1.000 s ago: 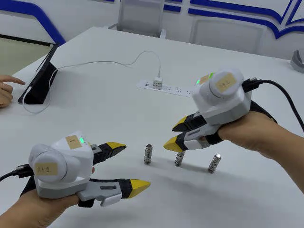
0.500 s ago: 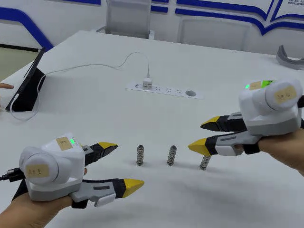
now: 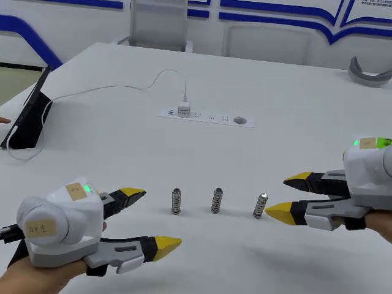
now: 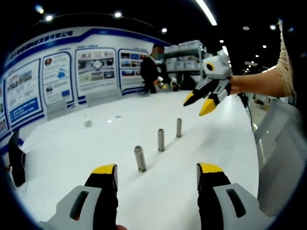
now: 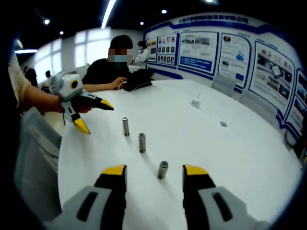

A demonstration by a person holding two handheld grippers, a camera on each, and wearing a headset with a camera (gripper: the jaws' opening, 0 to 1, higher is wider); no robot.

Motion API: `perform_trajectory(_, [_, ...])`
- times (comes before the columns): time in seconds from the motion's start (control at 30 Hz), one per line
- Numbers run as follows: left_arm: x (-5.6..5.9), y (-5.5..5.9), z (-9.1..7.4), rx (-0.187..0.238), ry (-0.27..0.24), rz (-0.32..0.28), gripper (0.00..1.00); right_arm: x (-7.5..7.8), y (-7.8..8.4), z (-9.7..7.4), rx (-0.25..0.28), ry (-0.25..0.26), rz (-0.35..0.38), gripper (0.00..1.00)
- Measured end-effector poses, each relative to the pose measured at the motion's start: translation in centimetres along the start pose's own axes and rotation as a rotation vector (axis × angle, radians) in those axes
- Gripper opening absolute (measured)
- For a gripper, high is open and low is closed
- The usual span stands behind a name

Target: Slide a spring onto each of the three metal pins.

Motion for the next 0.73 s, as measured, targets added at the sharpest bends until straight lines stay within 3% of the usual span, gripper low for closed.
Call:
perform_trajectory(0.4, [0.0, 0.4, -0.3, 0.002, -0.007, -0.016, 0.69, -0.9, 2.9, -0.9, 0.027, 0.051, 0.038, 0.58])
perform_trajectory(0.73, [0.0, 0.5, -0.5, 0.009, -0.015, -0.029, 0.69, -0.9, 3.2, -1.0, 0.059, 0.061, 0.033, 0.62])
Point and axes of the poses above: the centre of the closed fingertips' face, and the gripper's own axes: z roughly forward along the fingers, x roughly to its right, y roughly out of its underside, the point moved 6 cm from there along -z, roughly backward along the fingers, and after that the axes turned 10 degrees about -z, right-handed, at the moved point
